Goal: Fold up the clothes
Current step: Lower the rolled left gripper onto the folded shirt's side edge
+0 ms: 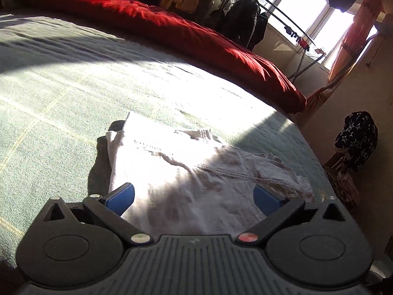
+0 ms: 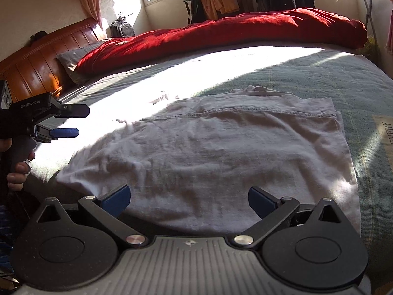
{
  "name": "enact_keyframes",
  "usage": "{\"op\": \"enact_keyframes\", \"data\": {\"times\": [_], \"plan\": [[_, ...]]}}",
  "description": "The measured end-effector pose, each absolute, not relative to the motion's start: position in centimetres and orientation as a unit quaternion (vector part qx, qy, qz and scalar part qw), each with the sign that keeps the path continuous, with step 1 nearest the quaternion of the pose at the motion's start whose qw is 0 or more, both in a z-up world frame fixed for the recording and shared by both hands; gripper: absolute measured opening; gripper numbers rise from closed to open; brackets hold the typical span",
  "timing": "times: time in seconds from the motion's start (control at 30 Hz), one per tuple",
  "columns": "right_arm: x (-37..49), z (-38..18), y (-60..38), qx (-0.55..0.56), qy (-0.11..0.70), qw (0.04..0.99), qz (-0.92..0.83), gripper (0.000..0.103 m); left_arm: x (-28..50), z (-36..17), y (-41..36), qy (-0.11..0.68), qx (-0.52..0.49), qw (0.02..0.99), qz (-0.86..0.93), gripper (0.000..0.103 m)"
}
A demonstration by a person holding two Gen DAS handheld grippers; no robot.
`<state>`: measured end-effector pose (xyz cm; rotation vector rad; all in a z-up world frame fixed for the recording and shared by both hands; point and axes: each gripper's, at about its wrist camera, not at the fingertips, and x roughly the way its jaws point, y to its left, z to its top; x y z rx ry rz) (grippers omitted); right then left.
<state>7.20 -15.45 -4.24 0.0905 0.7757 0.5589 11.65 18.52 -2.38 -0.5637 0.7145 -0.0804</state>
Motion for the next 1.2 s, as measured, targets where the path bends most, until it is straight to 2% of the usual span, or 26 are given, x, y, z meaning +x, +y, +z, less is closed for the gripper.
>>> {"op": "enact_keyframes", "data": {"times": [0.23, 0.7, 1.2], "plan": [[7.9, -4.9, -14.9, 0.041, 0.387, 0.882, 0.265, 0.103, 12.3, -6.0, 22.2, 0.355, -0.365, 0.859, -0.048, 0.102], [8.9, -5.2, -14.0, 0.016, 0.397, 0.883, 0.249, 0.103, 19.2, -8.2, 23.0, 0.364, -0.418, 0.826, -0.105, 0.102], [8.8, -5.4, -14.4, 0.022, 0.399, 0.88, 0.256, 0.103, 15.1, -9.4, 22.1, 0.414, -0.425, 0.784, -0.182, 0.102]]}}
